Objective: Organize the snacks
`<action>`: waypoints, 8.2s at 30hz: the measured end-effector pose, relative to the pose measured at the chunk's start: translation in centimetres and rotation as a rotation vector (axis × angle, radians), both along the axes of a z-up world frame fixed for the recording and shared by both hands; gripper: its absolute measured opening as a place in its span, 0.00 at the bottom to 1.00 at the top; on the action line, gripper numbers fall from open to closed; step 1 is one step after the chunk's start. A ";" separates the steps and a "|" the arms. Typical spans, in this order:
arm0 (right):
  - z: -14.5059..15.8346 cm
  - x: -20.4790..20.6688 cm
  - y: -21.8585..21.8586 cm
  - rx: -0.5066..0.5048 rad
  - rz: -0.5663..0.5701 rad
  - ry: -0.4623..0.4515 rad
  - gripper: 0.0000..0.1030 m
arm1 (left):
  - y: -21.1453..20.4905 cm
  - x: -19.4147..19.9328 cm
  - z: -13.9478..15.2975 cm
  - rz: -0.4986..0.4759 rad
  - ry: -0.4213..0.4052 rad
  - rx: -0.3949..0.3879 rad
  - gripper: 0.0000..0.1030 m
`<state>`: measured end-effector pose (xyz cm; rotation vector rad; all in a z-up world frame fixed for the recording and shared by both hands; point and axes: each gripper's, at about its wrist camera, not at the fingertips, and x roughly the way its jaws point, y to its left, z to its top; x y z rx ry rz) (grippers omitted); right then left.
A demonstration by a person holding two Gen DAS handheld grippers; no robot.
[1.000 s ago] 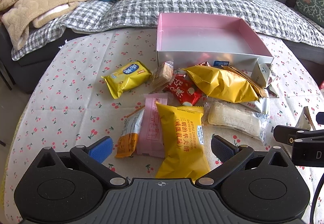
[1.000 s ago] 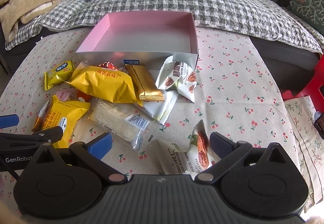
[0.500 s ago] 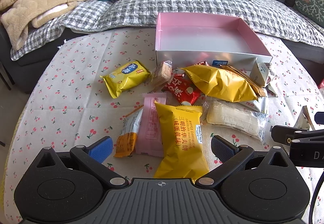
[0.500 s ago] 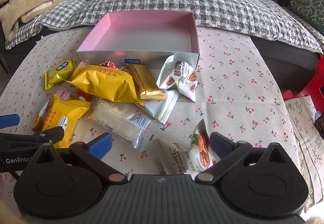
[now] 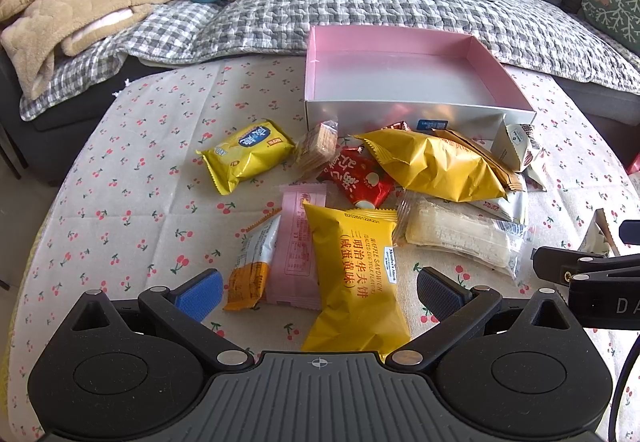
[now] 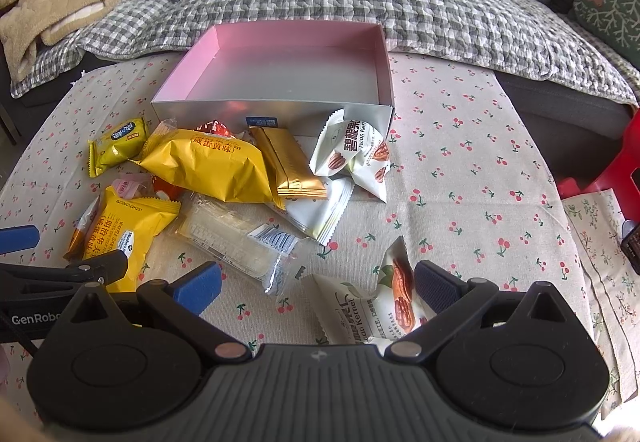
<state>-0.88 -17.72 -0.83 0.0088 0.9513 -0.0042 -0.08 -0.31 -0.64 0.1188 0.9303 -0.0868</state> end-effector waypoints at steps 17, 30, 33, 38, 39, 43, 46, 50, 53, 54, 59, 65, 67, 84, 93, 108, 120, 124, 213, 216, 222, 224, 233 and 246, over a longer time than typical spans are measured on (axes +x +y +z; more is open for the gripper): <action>0.6 0.2 -0.9 -0.006 0.037 0.000 1.00 | 0.2 0.2 0.8 -0.045 -0.041 0.027 1.00; -0.5 0.4 -3.1 0.123 0.234 0.148 0.99 | 0.8 1.4 -0.7 -0.300 0.046 -0.065 1.00; -1.1 0.1 -3.4 0.110 0.242 0.171 0.95 | 1.3 1.7 -1.2 -0.318 0.075 -0.094 0.98; -1.5 0.3 -4.6 0.060 0.206 0.180 0.93 | 1.6 2.4 -1.8 -0.327 0.115 -0.151 0.97; -1.5 0.2 -4.7 0.047 0.199 0.178 0.93 | 1.6 2.5 -1.9 -0.327 0.123 -0.165 0.94; -0.7 -0.1 -5.4 0.045 0.195 0.153 0.93 | 1.4 2.8 -1.7 -0.334 0.126 -0.196 0.91; -1.2 0.2 -5.8 0.043 0.175 0.172 0.93 | 1.0 2.9 -1.9 -0.330 0.121 -0.183 0.86; -2.2 0.5 -5.0 0.020 0.204 0.203 0.92 | 0.5 2.8 -2.2 -0.337 0.113 -0.153 0.81; -2.8 0.8 -4.5 -0.019 0.215 0.218 0.91 | 0.3 2.7 -2.3 -0.334 0.097 -0.123 0.74; -3.0 1.0 -4.4 -0.032 0.217 0.223 0.90 | 0.3 2.7 -2.3 -0.330 0.091 -0.112 0.70; -3.7 1.5 -4.1 -0.034 0.231 0.247 0.73 | 0.2 2.7 -2.4 -0.317 0.064 -0.059 0.53; -3.5 1.3 -4.1 -0.021 0.234 0.236 0.51 | 0.8 2.8 -2.2 -0.295 0.060 -0.052 0.39; -3.5 1.3 -4.3 -0.016 0.235 0.228 0.50 | 0.8 2.8 -2.1 -0.290 0.059 -0.058 0.37; 1.6 2.3 -4.2 0.065 0.196 0.056 0.47 | 2.2 2.0 2.4 -0.296 0.014 -0.208 0.34; 3.4 5.5 -5.7 0.213 0.084 0.005 0.48 | 1.9 4.6 5.9 -0.261 -0.058 -0.278 0.34; 1.8 15.5 -6.5 0.249 0.085 -0.032 0.48 | -2.3 18.0 3.4 -0.200 -0.065 -0.213 0.34; -2.4 20.6 -5.4 0.176 0.139 -0.044 0.48 | -5.4 25.5 -1.5 -0.207 -0.101 -0.134 0.34; -2.7 21.0 -5.3 0.173 0.159 -0.075 0.48 | -5.8 26.8 -3.0 -0.193 -0.102 -0.114 0.34; -2.9 1.2 2.5 0.076 0.413 -0.087 0.99 | 11.2 6.5 -3.1 -0.208 0.039 -0.208 0.91; -3.2 1.5 2.8 0.083 0.432 -0.085 0.96 | 11.0 6.5 -3.6 -0.217 0.061 -0.198 0.84; -4.2 1.8 3.3 0.078 0.453 -0.059 0.81 | 11.6 6.5 -4.1 -0.191 0.072 -0.192 0.80; -4.4 1.8 3.4 0.068 0.457 -0.051 0.76 | 11.9 6.5 -4.1 -0.185 0.071 -0.189 0.79; -4.7 0.7 4.8 0.024 0.521 0.015 0.66 | 12.1 6.3 -4.8 -0.184 0.083 -0.090 0.62; -4.5 1.4 5.3 0.036 0.509 0.014 0.65 | 12.7 6.3 -4.7 -0.181 0.079 -0.033 0.62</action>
